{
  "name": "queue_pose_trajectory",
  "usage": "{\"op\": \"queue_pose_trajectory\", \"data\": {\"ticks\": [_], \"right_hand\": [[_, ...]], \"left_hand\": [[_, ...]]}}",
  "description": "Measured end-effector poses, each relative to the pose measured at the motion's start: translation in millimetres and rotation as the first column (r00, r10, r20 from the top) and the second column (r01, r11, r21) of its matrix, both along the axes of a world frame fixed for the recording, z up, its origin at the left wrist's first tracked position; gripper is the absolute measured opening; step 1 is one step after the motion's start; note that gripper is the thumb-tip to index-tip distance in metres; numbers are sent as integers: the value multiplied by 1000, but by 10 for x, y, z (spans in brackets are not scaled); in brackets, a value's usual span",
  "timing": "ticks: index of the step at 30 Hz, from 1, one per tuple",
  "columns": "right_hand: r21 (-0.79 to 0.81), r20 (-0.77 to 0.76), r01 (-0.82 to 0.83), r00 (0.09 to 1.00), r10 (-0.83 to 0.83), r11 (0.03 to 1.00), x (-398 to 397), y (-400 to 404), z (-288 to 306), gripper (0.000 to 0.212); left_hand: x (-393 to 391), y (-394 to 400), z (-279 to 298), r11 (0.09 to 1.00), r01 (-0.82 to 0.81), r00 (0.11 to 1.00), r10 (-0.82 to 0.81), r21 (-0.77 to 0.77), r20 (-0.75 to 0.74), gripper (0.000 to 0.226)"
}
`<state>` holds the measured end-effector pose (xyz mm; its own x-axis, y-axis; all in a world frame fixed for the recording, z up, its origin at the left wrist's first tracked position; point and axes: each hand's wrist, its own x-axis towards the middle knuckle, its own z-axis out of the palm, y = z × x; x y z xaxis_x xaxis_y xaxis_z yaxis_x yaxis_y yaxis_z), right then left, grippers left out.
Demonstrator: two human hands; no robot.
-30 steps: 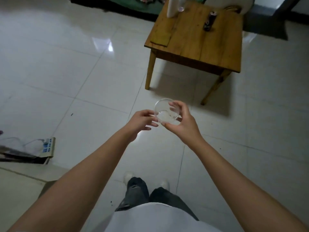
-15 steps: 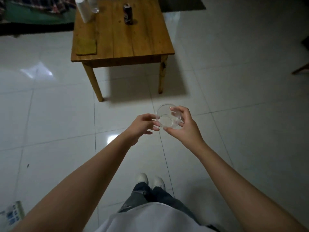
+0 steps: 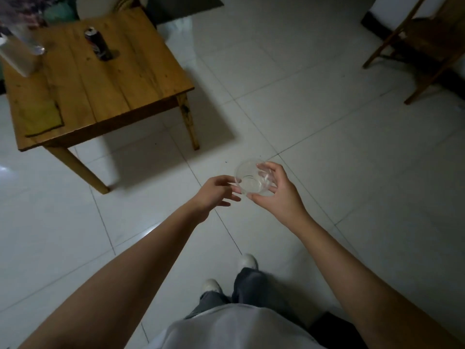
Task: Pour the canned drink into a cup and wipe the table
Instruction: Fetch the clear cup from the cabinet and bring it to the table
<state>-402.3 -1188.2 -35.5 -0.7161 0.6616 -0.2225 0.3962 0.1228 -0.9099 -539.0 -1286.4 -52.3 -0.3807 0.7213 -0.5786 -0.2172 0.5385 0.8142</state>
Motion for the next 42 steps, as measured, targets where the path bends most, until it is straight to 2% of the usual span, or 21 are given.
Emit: {"op": "queue_pose_trajectory", "data": {"ticks": [8,15,27,34,42], "right_hand": [[-4,-40,12,999,-12,1000,-269,841,-75,64],[-21,-97,-38,995,35,999,-679,2029,-68,61],[27,-62,-141,988,143,990,-1367,3622,25,67],[19,-63,-151,986,152,988,-1951,4325,-71,65],[37,-60,-145,987,147,989,-3054,5223,-106,66]], "left_hand": [[-308,859,-2,998,56,998,-56,-12,-32,31],[-643,1986,64,1000,5,998,-6,-17,-63,30],[-1209,3410,200,996,-85,994,86,13,-61,22],[-1786,4127,96,996,-84,995,85,8,-60,25],[-2858,5044,39,994,-106,992,105,0,-69,31]]}}
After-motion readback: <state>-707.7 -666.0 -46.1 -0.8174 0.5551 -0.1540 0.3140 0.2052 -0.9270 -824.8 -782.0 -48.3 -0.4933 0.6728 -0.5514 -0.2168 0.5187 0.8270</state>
